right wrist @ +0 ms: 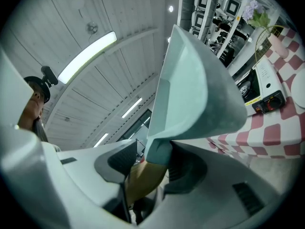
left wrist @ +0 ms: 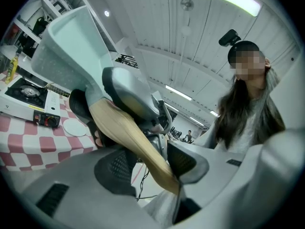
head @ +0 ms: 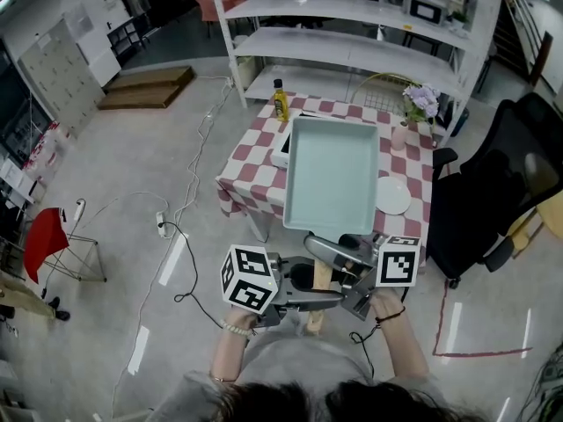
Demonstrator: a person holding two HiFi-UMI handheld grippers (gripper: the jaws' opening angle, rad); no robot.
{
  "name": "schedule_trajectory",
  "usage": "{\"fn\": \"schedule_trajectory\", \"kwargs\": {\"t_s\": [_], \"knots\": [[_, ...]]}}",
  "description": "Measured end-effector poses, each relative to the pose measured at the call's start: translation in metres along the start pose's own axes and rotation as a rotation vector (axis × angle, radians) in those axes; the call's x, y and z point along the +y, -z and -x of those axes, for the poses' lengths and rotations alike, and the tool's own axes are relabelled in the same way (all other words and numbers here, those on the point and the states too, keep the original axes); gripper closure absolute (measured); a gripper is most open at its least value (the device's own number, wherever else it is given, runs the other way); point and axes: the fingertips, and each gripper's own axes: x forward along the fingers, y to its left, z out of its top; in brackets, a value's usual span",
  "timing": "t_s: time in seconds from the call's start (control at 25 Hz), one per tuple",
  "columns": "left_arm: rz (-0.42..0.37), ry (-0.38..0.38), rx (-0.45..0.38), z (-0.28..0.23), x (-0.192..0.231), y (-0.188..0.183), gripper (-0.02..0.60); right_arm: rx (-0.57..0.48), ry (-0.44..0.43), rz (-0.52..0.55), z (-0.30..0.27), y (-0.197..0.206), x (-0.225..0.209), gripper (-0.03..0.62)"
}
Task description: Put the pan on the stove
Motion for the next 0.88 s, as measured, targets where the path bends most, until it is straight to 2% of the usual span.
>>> {"fn": "schedule_trajectory", "kwargs": {"t_s": [0.52,0.88], "knots": [[0.003,-0.005,-0.008,0.009,0.031,-0.014,0.365,0.015,0.007,0.000,-0.017,-0.018,-0.026,0.399],[-0.001,0.023,0.012,0.027,0.064,-0.028,0.365,-0.008,0.029,-0.002,-0.039,-0.039,-0.053,0.399]]}}
